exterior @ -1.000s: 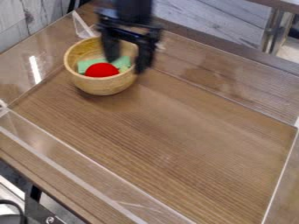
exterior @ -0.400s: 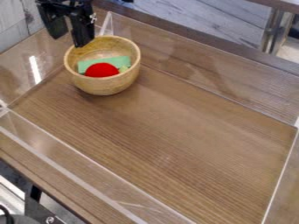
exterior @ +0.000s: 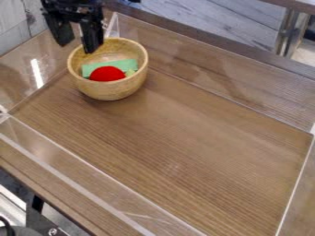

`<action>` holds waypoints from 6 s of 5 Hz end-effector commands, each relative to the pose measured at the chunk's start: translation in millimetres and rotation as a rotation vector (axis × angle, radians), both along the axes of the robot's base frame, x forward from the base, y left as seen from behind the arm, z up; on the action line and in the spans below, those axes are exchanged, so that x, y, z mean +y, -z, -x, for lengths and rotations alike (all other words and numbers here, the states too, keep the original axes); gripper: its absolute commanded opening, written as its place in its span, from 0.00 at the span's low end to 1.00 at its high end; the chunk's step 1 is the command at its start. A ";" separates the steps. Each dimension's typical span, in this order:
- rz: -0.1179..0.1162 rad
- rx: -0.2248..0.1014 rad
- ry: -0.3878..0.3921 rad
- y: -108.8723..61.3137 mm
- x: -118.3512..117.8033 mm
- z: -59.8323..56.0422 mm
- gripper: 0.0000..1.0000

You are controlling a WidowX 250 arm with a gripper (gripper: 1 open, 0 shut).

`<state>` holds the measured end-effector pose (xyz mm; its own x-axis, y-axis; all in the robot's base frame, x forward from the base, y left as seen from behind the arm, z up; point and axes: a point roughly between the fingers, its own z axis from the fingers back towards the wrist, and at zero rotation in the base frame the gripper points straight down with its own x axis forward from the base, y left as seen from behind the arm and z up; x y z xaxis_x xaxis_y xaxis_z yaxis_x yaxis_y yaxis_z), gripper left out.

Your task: Move the red fruit to the right

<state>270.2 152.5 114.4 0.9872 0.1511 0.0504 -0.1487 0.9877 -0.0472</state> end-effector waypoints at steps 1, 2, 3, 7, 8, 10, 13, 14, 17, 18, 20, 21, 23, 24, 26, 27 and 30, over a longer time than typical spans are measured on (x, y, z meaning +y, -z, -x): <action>-0.036 -0.059 -0.065 -8.2 7.1 -18.0 1.00; -0.044 -0.060 -0.091 -0.3 10.8 -27.2 1.00; -0.049 -0.063 -0.021 8.1 12.9 -33.9 1.00; -0.054 -0.055 -0.141 34.8 38.0 -47.9 1.00; -0.050 -0.059 -0.118 44.8 38.0 -50.5 1.00; -0.036 -0.075 -0.068 41.9 16.8 -55.6 1.00; -0.025 -0.085 -0.002 24.5 16.1 -44.8 0.00; -0.010 -0.131 -0.028 -2.3 10.4 -50.7 0.00; 0.063 -0.172 0.027 -44.3 -72.0 -74.8 0.00; 0.079 -0.168 0.092 -48.5 -99.2 -86.0 0.00; 0.062 -0.144 0.083 -37.4 -107.1 -81.7 0.00; 0.062 -0.139 0.066 -34.9 -122.8 -73.3 0.00; 0.070 -0.135 0.051 -47.7 -139.9 -62.8 0.00; 0.069 -0.123 0.069 -50.0 -159.7 -64.5 1.00; 0.052 -0.092 0.024 -32.4 -189.1 -74.5 0.00; 0.042 -0.080 -0.014 -14.2 -200.3 -82.5 0.00; 0.024 -0.063 -0.063 17.0 -206.1 -103.4 1.00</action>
